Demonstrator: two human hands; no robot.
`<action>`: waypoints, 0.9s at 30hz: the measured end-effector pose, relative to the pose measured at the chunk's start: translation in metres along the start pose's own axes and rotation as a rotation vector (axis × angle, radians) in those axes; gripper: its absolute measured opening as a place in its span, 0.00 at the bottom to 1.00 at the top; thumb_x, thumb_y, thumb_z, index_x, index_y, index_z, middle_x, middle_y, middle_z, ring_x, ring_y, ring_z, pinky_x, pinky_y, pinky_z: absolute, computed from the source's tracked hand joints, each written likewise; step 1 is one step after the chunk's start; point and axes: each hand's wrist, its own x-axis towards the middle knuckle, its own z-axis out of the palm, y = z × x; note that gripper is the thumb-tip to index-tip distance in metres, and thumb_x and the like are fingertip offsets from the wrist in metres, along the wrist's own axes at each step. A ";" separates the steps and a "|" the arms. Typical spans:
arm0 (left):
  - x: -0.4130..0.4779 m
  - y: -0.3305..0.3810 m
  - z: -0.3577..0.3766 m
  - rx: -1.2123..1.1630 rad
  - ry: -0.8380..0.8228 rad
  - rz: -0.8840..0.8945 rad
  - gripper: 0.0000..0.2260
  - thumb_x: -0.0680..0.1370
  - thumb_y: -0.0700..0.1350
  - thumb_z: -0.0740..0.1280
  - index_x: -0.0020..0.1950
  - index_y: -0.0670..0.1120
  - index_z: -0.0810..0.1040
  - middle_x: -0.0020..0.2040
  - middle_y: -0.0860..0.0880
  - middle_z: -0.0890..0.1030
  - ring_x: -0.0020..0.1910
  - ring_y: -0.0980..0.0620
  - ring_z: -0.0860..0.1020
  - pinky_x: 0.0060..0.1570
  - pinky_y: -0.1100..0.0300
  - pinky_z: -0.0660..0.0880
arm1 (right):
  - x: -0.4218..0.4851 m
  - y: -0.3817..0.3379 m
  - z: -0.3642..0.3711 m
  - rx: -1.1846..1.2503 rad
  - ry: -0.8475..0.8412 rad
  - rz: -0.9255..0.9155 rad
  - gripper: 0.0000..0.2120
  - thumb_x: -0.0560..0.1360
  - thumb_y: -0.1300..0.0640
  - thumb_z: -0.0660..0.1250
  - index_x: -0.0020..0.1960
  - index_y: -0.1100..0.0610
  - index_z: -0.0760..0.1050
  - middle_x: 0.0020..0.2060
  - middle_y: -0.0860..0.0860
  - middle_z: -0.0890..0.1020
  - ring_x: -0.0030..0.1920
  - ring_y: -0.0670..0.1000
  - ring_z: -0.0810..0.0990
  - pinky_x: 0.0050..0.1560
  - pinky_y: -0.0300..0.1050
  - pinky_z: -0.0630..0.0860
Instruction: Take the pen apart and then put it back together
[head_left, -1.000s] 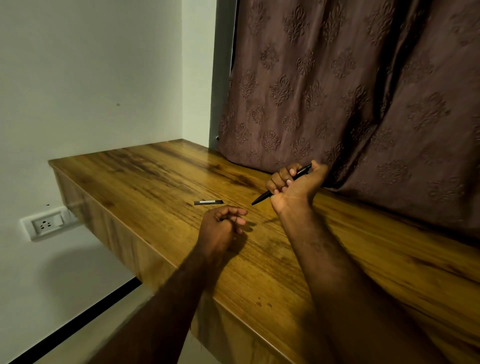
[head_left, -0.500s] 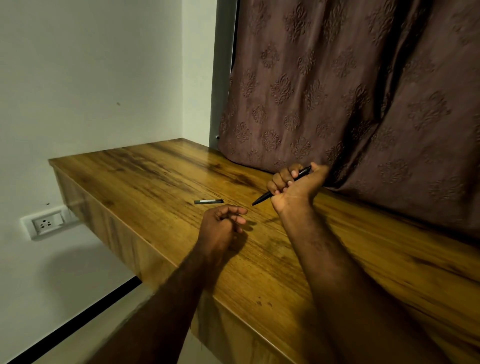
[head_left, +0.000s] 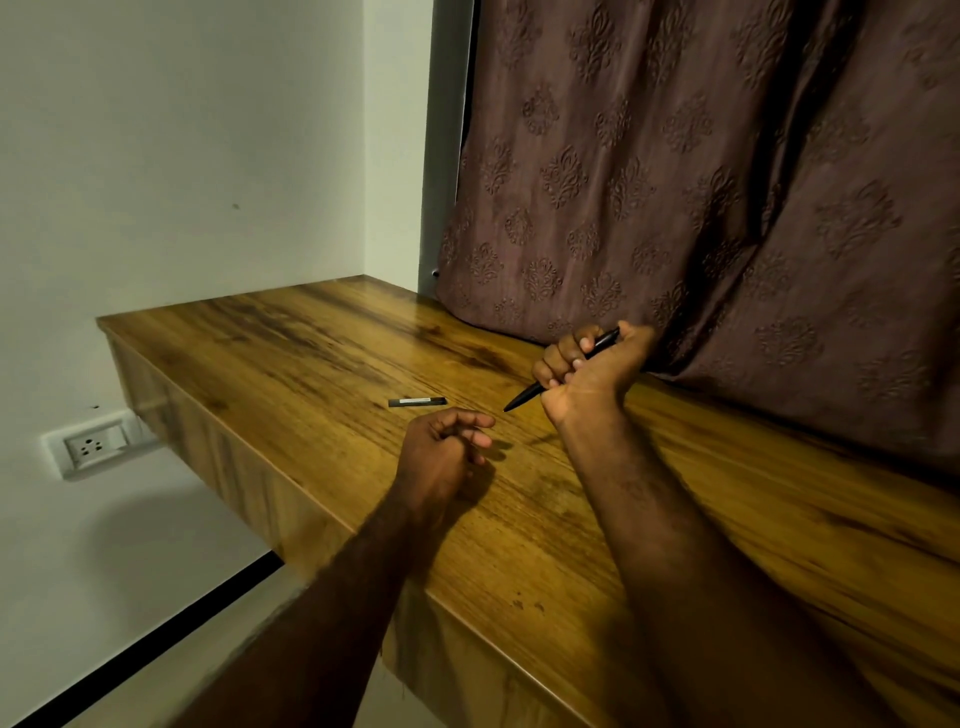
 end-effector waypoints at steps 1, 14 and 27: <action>-0.001 0.001 0.001 -0.012 0.000 -0.007 0.17 0.73 0.24 0.53 0.49 0.35 0.79 0.34 0.43 0.77 0.22 0.60 0.73 0.21 0.69 0.67 | 0.000 0.000 0.000 0.002 0.005 0.001 0.22 0.73 0.42 0.51 0.26 0.54 0.62 0.18 0.48 0.58 0.21 0.48 0.52 0.27 0.38 0.50; -0.006 0.007 0.004 -0.054 0.032 -0.054 0.16 0.73 0.25 0.53 0.47 0.38 0.78 0.23 0.50 0.78 0.20 0.59 0.73 0.20 0.69 0.67 | 0.010 0.002 0.007 -0.627 -0.044 -0.203 0.09 0.83 0.55 0.53 0.61 0.56 0.65 0.39 0.49 0.84 0.42 0.47 0.78 0.40 0.42 0.70; -0.012 0.012 0.005 -0.039 0.019 -0.031 0.16 0.74 0.24 0.53 0.51 0.36 0.77 0.23 0.51 0.79 0.19 0.61 0.72 0.20 0.70 0.66 | 0.001 0.001 0.005 -0.701 -0.101 -0.406 0.19 0.82 0.60 0.57 0.70 0.50 0.59 0.38 0.53 0.81 0.37 0.48 0.80 0.35 0.43 0.75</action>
